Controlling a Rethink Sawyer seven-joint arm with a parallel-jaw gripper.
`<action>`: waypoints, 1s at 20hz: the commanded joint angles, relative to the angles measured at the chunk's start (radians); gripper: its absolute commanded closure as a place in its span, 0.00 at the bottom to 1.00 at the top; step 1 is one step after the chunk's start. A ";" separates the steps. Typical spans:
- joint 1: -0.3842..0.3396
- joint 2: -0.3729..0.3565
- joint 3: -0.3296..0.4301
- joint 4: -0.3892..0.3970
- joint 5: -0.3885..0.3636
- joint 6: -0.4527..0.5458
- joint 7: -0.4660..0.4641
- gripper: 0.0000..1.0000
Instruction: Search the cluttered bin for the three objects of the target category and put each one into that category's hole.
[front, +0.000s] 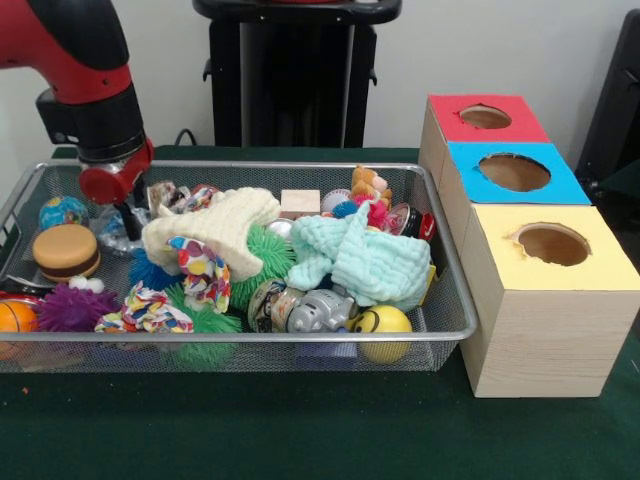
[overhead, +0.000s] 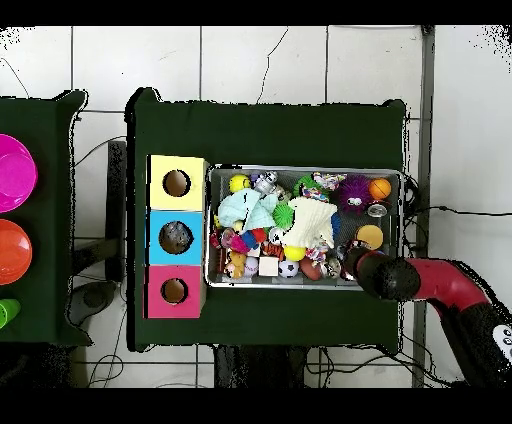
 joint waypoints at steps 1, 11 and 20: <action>0.071 -0.012 -0.031 -0.076 -0.002 -0.035 0.144 1.00; 0.216 -0.136 -0.036 -0.083 0.090 0.038 0.221 1.00; 0.280 -0.178 -0.070 -0.215 0.187 0.144 0.170 1.00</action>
